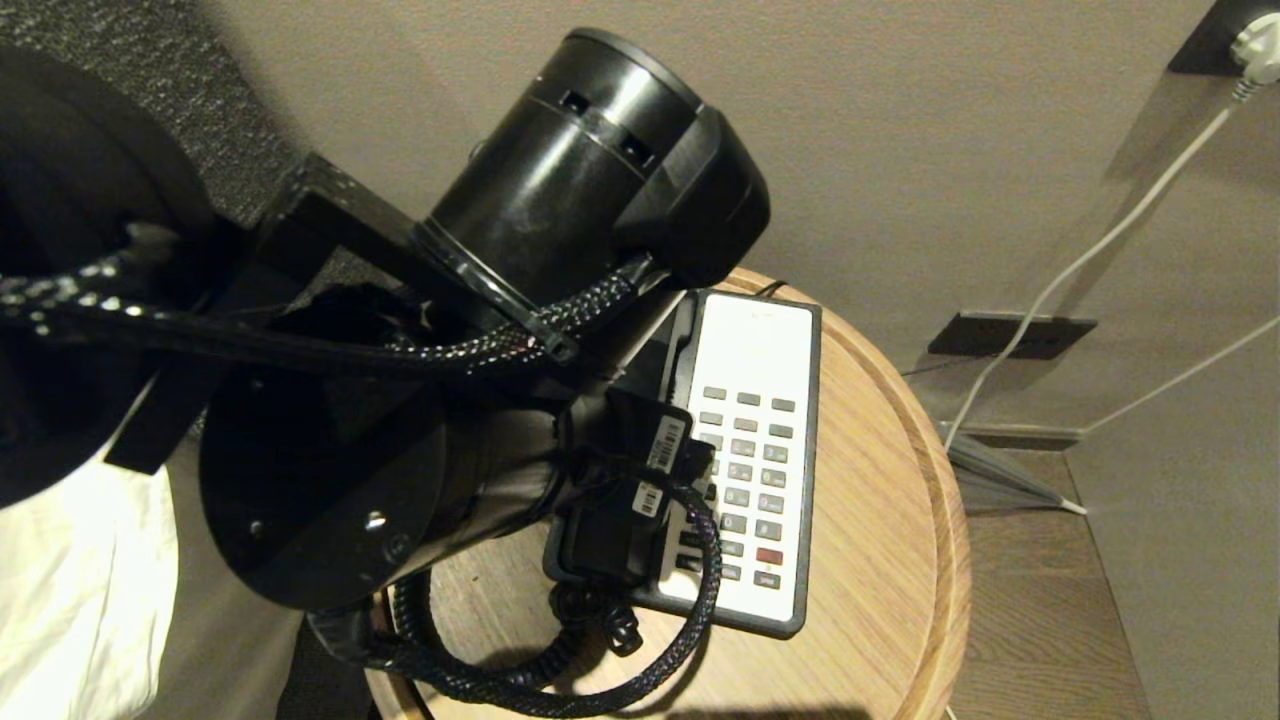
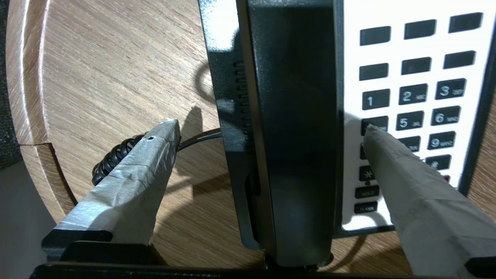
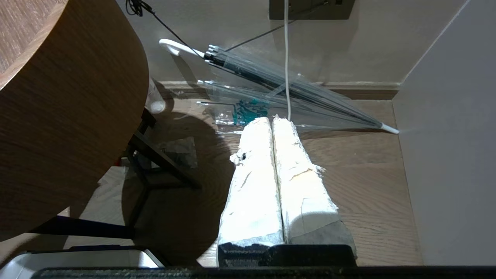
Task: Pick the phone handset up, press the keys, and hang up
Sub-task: Pick up the desk phone handset
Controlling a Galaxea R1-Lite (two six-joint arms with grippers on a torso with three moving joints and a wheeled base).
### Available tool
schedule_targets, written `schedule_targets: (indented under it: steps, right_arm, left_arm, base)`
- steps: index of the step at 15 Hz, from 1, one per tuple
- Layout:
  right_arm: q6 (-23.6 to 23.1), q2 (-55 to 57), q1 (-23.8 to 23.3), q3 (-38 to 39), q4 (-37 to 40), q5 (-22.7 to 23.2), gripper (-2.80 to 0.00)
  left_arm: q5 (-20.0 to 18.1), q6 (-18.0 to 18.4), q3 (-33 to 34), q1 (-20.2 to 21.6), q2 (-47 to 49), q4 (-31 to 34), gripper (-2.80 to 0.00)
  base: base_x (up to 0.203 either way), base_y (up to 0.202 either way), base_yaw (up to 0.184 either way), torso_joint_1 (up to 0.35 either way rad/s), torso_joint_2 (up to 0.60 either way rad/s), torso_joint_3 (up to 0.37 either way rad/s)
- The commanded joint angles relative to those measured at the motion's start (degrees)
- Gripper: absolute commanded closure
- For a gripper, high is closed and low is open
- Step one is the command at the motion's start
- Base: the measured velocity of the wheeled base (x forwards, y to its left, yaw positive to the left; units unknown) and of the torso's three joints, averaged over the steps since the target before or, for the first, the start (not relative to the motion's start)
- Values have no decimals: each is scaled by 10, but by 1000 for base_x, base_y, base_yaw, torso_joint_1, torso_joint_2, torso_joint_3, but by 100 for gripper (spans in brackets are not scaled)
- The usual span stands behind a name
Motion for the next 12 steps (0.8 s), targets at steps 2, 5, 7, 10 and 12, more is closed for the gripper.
schedule_targets:
  steps: [2, 5, 7, 10, 12]
  right_arm:
    - [0, 0, 0, 12, 0, 0, 0]
    - [0, 0, -1, 11, 0, 0, 0]
    - [0, 0, 0, 11, 0, 0, 0]
    - [0, 0, 0, 11, 0, 0, 0]
    - [0, 0, -1, 11, 0, 0, 0]
  left_arm:
    - [2, -2, 1, 1, 3, -1, 0]
    - [2, -2, 1, 1, 3, -1, 0]
    - [2, -2, 1, 1, 3, -1, 0]
    - [3, -3, 1, 1, 2, 1, 0]
    - [3, -4, 2, 1, 1, 1, 0]
  base:
    - [0, 0, 0, 0, 0, 0]
    - [0, 0, 0, 0, 0, 0]
    - [0, 0, 0, 0, 0, 0]
    - [0, 0, 0, 0, 0, 0]
    - [0, 0, 0, 0, 0, 0]
